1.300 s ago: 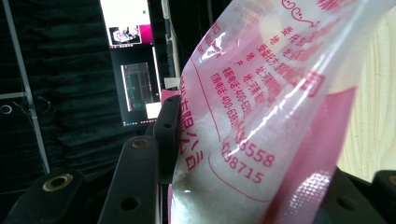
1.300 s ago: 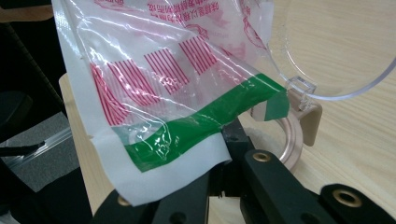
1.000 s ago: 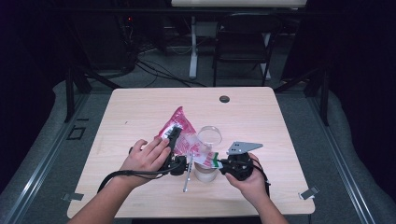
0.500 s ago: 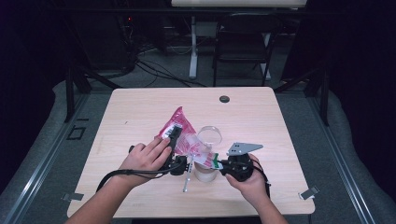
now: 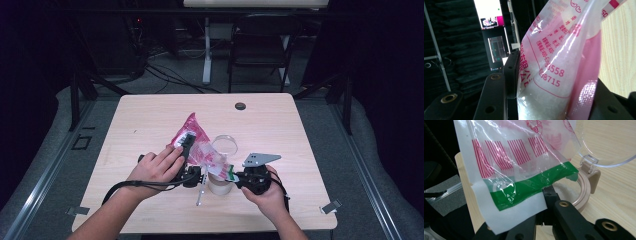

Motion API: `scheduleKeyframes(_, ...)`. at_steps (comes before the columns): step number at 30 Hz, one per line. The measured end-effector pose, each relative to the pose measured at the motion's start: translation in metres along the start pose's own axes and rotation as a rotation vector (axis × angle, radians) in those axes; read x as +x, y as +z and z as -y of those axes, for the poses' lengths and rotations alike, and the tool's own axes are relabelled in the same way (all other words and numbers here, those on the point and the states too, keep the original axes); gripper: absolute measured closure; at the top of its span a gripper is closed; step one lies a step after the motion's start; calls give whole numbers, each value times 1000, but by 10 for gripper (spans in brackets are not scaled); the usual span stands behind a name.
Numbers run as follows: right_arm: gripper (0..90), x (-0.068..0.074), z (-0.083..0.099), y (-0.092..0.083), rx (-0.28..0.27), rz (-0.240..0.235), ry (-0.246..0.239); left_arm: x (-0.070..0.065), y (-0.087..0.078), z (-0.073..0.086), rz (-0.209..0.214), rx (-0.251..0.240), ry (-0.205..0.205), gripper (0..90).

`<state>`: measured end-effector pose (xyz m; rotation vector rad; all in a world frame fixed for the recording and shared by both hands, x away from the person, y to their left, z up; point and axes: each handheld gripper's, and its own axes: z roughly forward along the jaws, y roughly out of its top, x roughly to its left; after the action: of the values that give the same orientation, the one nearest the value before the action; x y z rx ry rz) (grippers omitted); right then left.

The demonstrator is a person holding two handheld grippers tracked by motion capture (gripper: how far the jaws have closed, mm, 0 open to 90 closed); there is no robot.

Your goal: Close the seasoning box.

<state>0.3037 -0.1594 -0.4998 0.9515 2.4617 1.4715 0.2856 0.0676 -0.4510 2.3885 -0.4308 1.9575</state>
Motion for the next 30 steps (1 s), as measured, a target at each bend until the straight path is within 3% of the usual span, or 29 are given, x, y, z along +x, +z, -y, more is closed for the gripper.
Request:
scheduleKeyframes(9,900,-1,1,0,-1,4,5,-2,1,1,12,-3,3,580)
scheduleKeyframes(11,900,-1,1,0,1,6,4,-2,1,2,9,-3,21,576)
scheduleKeyframes(18,900,0,1,1,8,1,-1,-3,1,4,27,-5,13,575)
scheduleKeyframes(21,900,1,1,2,11,2,-3,-2,1,5,24,-5,38,575)
scheduleKeyframes(25,900,1,1,2,10,5,-3,-2,2,5,24,-8,44,565)
scheduleKeyframes(30,900,0,1,2,8,4,0,-2,1,4,26,-11,22,560)
